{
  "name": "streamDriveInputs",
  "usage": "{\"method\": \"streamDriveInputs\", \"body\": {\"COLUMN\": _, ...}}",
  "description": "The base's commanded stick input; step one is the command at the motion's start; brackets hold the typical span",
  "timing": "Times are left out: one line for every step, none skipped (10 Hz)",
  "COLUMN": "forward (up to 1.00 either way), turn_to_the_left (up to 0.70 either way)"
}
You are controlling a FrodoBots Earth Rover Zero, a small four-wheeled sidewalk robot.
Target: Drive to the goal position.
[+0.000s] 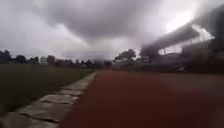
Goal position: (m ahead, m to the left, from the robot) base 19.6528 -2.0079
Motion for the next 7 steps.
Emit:
{"method": "streamDriveInputs", "body": {"forward": 0.5, "turn_to_the_left": 0.0}}
{"method": "streamDriveInputs", "body": {"forward": 0.5, "turn_to_the_left": 0.0}}
{"method": "streamDriveInputs", "body": {"forward": 0.5, "turn_to_the_left": 0.0}}
{"method": "streamDriveInputs", "body": {"forward": 0.5, "turn_to_the_left": 0.0}}
{"method": "streamDriveInputs", "body": {"forward": 0.5, "turn_to_the_left": 0.0}}
{"method": "streamDriveInputs", "body": {"forward": 0.5, "turn_to_the_left": 0.0}}
{"method": "streamDriveInputs", "body": {"forward": 0.5, "turn_to_the_left": 0.0}}
